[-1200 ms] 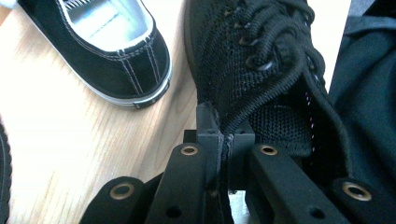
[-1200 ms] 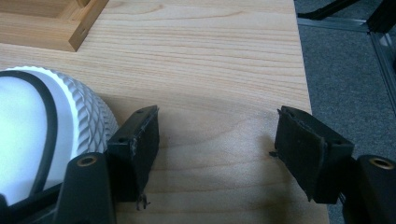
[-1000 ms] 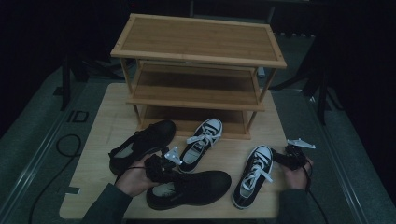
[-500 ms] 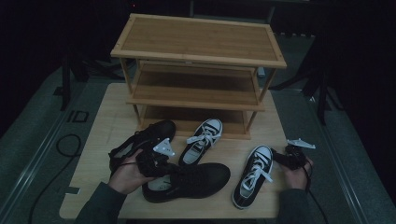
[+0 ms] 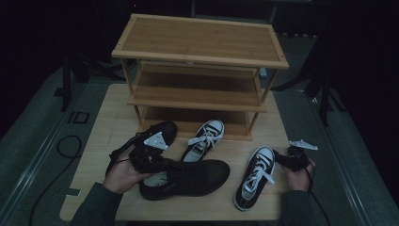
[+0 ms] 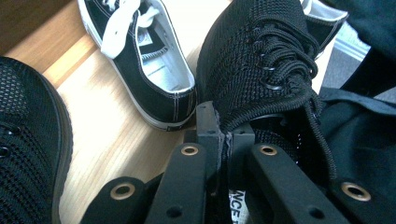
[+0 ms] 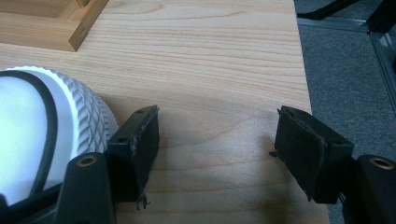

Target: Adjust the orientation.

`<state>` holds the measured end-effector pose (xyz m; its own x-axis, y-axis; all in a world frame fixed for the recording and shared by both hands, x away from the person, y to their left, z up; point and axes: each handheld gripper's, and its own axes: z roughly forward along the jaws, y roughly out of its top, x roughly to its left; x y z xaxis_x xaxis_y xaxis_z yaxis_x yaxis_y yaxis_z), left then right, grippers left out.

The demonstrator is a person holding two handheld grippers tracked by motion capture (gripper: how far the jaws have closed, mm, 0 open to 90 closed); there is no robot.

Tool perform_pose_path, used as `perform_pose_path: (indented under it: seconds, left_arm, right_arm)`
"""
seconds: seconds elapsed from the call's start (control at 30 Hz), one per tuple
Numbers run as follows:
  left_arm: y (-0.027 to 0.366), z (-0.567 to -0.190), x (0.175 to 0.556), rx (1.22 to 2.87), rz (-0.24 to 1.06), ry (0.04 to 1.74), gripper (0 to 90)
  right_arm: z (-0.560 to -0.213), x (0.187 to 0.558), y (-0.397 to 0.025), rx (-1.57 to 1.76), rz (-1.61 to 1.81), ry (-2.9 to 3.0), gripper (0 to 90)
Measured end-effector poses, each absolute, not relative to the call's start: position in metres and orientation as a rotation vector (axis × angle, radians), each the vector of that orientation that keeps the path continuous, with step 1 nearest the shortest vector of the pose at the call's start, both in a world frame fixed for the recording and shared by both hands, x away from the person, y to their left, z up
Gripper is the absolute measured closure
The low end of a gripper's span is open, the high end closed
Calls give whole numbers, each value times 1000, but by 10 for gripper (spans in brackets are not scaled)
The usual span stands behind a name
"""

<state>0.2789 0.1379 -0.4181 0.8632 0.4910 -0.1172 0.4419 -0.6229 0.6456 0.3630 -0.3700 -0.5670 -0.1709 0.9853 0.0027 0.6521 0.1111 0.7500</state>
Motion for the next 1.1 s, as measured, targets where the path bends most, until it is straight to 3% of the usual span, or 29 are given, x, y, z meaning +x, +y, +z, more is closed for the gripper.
perform_pose_path:
  seconds: [0.33, 1.1]
  left_arm:
    - [170, -399, 285, 2220, 163, 827, 875]
    - [203, -414, 303, 2041, 279, 1222, 875]
  right_arm:
    - [-567, 363, -370, 1588, 853, 1884, 304]
    - [-567, 363, -370, 1587, 853, 1884, 304]
